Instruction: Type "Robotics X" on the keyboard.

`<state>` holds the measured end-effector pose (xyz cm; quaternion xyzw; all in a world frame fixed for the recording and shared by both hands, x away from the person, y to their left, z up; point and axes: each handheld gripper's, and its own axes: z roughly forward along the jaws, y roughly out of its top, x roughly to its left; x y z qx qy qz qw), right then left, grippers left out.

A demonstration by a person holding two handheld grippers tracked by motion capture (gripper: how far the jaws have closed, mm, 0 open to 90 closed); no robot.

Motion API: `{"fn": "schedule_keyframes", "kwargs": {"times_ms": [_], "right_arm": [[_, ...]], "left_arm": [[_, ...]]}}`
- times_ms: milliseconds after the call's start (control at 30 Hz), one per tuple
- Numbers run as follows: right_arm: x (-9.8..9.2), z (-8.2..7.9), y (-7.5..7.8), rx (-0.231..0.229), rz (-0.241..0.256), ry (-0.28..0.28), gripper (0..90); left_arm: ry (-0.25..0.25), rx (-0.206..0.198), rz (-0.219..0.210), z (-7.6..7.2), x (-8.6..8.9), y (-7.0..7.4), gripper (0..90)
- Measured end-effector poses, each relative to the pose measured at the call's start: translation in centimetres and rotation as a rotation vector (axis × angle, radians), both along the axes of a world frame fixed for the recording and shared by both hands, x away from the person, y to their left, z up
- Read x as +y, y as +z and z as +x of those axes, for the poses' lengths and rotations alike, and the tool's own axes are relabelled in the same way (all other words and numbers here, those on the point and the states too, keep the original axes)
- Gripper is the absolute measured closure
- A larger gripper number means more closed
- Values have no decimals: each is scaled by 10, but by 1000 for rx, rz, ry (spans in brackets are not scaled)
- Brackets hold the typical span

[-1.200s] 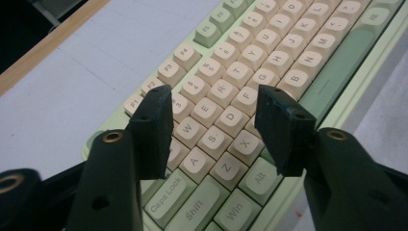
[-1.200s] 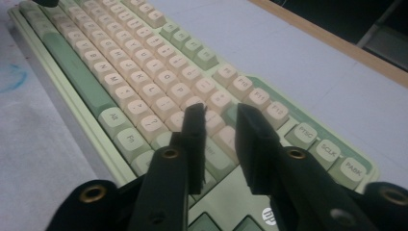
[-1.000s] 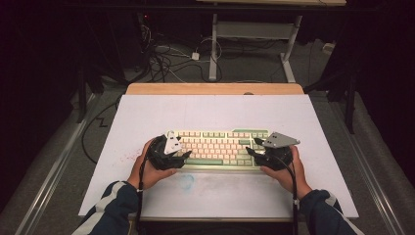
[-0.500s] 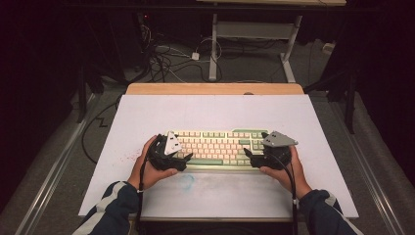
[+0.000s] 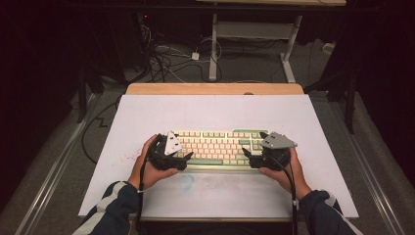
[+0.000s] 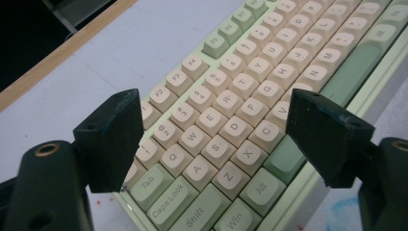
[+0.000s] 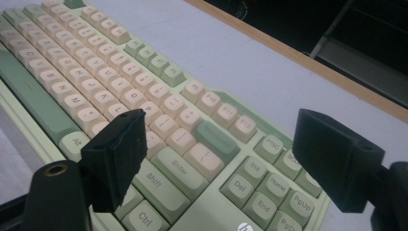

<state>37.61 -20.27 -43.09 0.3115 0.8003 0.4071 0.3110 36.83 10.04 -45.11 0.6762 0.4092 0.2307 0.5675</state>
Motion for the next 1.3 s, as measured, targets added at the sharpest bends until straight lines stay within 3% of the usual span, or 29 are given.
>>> {"fn": "schedule_keyframes", "kwargs": {"times_ms": [400, 600, 967, 1200, 1300], "right_arm": [[-1, -4, 7, -34, -16, -7, 209], [-1, -7, 11, -77, -31, -15, 219], [-1, -19, 17, -106, -26, -5, 221], [-5, -25, 16, -114, -47, -12, 221], [-8, -29, 16, -116, -49, -15, 220]], "left_arm": [[-11, -22, -16, -2, 4, 6, 192], [-9, -37, 1, -5, 5, 6, 191], [-7, -70, 43, -20, 8, 7, 182], [-23, -108, 48, -24, 8, 6, 182], [-27, -103, 41, -24, 8, 6, 182]]}}
